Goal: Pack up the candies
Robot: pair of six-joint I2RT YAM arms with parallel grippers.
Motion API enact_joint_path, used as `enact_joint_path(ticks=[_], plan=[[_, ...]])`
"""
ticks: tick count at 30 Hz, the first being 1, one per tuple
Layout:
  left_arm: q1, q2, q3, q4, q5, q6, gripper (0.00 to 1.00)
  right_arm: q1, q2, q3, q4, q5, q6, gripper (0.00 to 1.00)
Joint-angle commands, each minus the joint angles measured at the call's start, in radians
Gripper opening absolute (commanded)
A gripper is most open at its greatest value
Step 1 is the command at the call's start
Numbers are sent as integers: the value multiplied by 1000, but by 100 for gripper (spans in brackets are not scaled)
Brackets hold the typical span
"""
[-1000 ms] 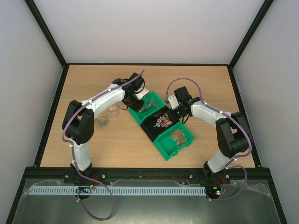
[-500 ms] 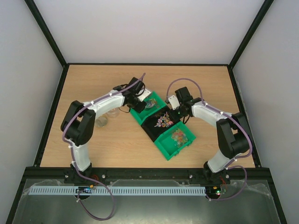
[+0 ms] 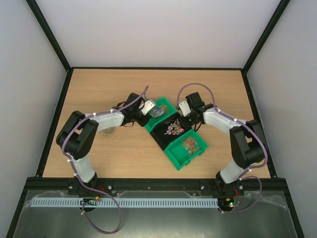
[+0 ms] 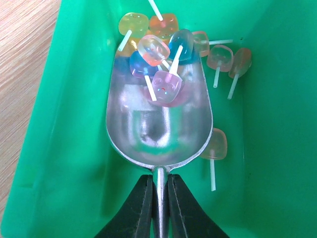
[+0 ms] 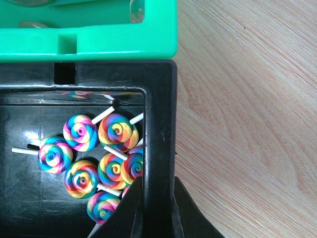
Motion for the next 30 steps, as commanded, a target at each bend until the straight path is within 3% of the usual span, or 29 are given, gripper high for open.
enact_joint_path(ticks=[1, 21, 30], plan=[[13, -25, -54, 101, 45, 1, 2, 15, -1, 8, -69, -2, -11, 1], [92, -288, -291, 316, 147, -10, 2, -33, 54, 61, -62, 29, 52, 1], [183, -468, -294, 216, 229, 17, 2, -33, 70, 88, -46, 15, 78, 1]])
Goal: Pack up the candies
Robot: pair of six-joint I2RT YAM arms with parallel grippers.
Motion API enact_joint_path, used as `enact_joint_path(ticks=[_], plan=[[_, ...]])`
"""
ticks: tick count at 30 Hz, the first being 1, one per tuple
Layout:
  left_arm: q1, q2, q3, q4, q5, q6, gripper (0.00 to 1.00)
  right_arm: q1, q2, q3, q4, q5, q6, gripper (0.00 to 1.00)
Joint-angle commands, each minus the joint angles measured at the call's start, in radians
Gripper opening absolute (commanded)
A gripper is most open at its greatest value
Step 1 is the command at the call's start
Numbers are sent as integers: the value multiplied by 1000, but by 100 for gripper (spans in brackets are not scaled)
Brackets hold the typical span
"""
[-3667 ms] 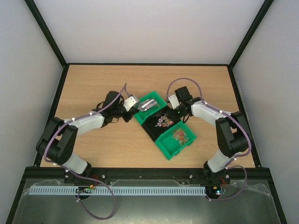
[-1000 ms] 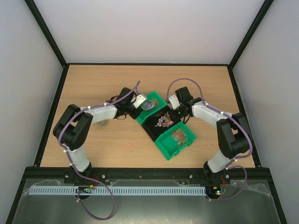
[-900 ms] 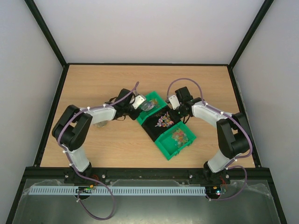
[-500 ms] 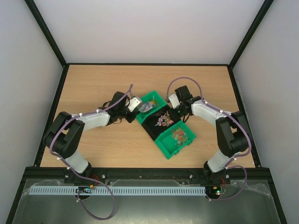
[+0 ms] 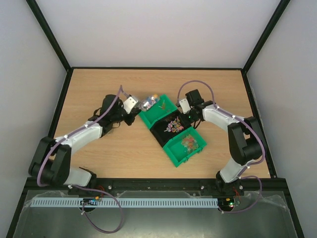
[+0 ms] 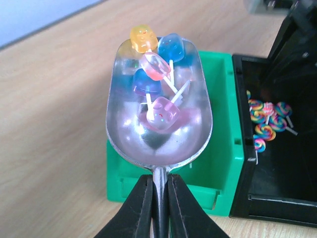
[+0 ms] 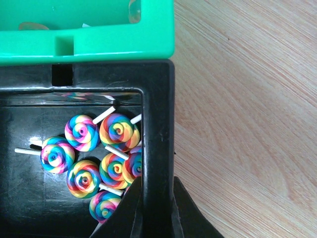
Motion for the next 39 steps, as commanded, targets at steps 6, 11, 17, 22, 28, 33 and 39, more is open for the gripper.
enact_joint_path(ticks=[6, 11, 17, 22, 28, 33, 39], plan=[[151, -254, -10, -192, 115, 110, 2, -8, 43, 62, -23, -3, 31, 1], [278, -356, -13, -358, 159, 172, 2, -5, 50, 71, -22, -16, 27, 1], [390, -464, -4, -583, 187, 305, 2, 0, 52, 75, -17, -26, 22, 1], [480, -492, 26, -757, 191, 411, 2, 7, 63, 89, -13, -32, 27, 1], [542, -471, 44, -892, 129, 533, 2, 11, 88, 120, -13, -28, 36, 1], [543, -392, 87, -927, 71, 551, 2, 11, 94, 134, -14, -32, 39, 2], [538, -279, 149, -932, 1, 508, 2, 11, 92, 129, -15, -34, 43, 2]])
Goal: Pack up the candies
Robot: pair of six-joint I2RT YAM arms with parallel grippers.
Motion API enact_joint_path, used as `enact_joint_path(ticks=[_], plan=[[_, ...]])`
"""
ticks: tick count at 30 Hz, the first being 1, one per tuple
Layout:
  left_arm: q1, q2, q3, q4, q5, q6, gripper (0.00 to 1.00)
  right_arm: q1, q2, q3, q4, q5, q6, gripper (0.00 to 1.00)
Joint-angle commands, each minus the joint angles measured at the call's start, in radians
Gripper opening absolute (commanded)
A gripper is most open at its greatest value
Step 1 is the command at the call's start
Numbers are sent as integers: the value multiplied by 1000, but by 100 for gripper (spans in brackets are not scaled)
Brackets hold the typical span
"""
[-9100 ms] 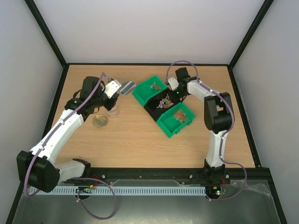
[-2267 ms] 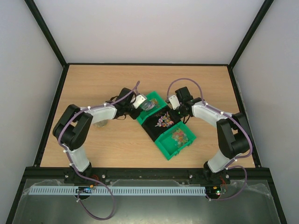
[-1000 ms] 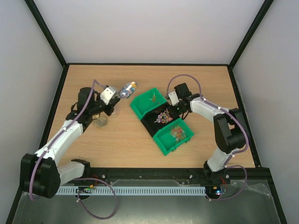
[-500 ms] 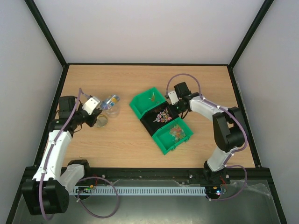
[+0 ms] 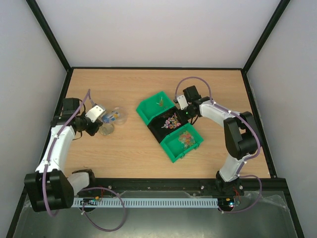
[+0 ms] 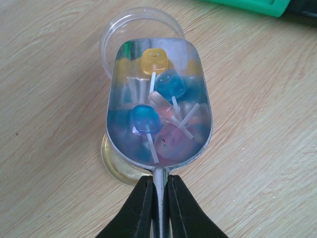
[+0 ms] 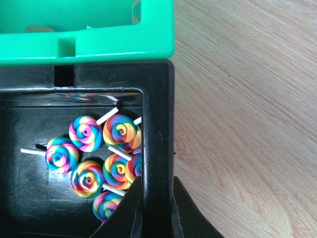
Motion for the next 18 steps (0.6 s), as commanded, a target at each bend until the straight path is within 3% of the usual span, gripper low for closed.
enact_joint_path(ticks=[1, 12, 18], plan=[[-2, 62, 63, -26, -62, -8, 2, 4, 3, 28, -13, -12, 18, 2], [-68, 137, 104, -26, -161, 0, 2, 3, 11, 30, -6, -16, 15, 6], [-89, 154, 136, -46, -193, -5, 2, 3, 12, 31, -13, -24, 12, 15]])
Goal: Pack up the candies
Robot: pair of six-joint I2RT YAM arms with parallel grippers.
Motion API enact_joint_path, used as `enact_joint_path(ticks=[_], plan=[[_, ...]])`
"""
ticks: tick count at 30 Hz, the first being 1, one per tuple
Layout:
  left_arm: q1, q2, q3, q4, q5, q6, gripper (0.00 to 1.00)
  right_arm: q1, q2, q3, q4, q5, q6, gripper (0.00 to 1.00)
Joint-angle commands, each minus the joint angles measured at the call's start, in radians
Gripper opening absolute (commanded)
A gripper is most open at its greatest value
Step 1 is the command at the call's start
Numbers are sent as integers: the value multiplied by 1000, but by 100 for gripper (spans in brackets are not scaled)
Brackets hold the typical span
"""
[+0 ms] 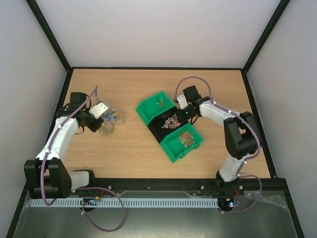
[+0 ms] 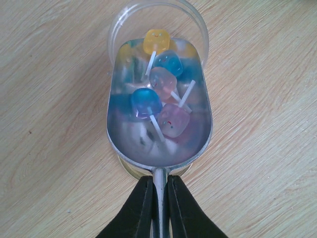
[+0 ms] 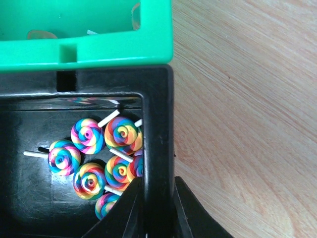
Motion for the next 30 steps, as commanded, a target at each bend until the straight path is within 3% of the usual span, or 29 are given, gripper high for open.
enact_joint_path(ticks=[1, 4, 12, 20, 30], plan=[[-12, 16, 56, -41, -37, -2, 2, 4, 12, 31, -14, -21, 9, 16], [-19, 31, 80, -67, -48, 0, 2, 3, 15, 35, -16, -26, 5, 22], [-31, 40, 117, -122, -75, 39, 2, 3, 20, 45, -28, -44, -5, 48], [-34, 38, 136, -170, -107, 67, 2, 3, 16, 41, -45, -73, -17, 59], [-47, 7, 235, -258, -16, 153, 2, 3, 11, 50, -68, -101, -22, 61]])
